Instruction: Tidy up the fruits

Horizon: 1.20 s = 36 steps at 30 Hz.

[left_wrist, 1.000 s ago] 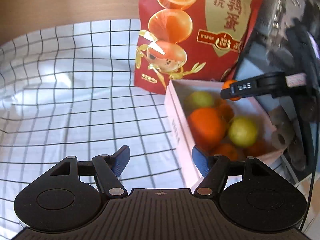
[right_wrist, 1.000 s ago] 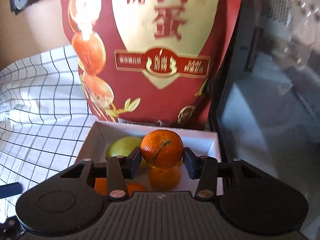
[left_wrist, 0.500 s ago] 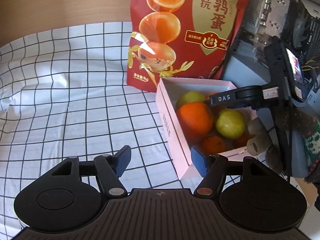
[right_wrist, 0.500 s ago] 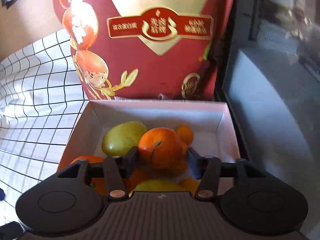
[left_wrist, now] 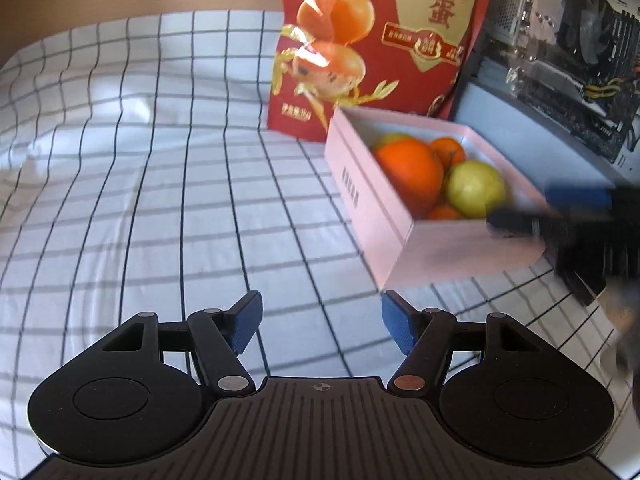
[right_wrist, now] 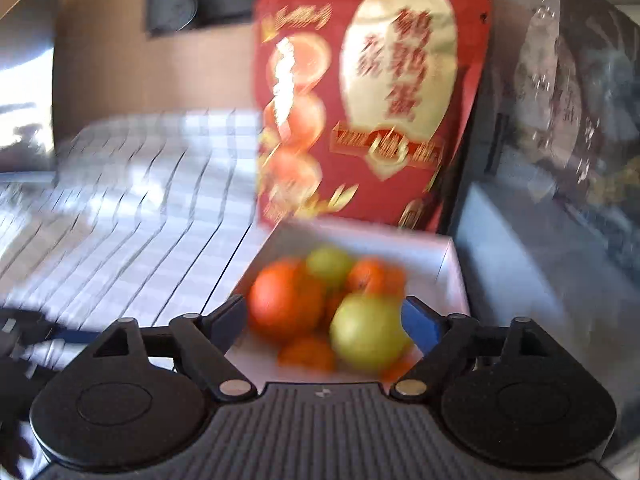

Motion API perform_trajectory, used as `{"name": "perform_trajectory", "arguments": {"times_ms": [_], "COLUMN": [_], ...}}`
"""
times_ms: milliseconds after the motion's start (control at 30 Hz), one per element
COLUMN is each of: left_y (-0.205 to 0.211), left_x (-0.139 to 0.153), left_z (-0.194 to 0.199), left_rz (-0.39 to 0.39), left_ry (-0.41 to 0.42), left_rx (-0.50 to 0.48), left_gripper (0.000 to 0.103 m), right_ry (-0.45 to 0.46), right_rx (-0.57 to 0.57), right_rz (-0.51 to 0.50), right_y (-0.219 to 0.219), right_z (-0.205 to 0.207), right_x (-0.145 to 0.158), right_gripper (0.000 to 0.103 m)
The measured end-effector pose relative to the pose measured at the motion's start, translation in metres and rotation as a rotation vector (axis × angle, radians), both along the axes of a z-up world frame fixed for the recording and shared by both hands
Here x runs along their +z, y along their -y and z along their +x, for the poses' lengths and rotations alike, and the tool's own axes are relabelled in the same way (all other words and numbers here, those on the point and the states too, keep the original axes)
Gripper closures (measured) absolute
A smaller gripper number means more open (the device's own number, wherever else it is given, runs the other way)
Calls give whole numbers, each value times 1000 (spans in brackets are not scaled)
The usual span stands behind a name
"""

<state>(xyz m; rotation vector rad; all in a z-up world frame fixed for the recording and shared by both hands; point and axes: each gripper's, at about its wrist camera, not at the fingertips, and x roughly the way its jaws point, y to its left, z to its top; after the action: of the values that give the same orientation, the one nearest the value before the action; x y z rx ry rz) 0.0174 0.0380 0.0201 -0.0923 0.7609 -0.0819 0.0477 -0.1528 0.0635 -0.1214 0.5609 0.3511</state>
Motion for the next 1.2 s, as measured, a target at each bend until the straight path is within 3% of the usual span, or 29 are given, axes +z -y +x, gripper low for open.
{"name": "perform_trajectory", "arguments": {"times_ms": [133, 300, 400, 467, 733, 1200], "left_y": [10, 26, 34, 34, 37, 37], "left_x": [-19, -31, -34, -34, -34, -34], "left_z": [-3, -9, -7, -3, 5, 5], "left_rz": [18, 102, 153, 142, 159, 155], "left_ry": [1, 74, 98, 97, 92, 92], "left_rx": [20, 36, 33, 47, 73, 71], "left_gripper": [32, 30, 28, 27, 23, 24], "right_ry": [-106, -225, -211, -199, -122, -119], "right_rx": [-3, -88, -135, -157, -134, -135], "right_rz": [-52, -29, -12, -26, 20, 23], "right_y": [-2, 7, 11, 12, 18, 18], "right_z": [-19, -6, -3, 1, 3, 3], "right_x": [-39, -77, -82, -86, -93, -93], "right_gripper": [18, 17, 10, 0, 0, 0]}}
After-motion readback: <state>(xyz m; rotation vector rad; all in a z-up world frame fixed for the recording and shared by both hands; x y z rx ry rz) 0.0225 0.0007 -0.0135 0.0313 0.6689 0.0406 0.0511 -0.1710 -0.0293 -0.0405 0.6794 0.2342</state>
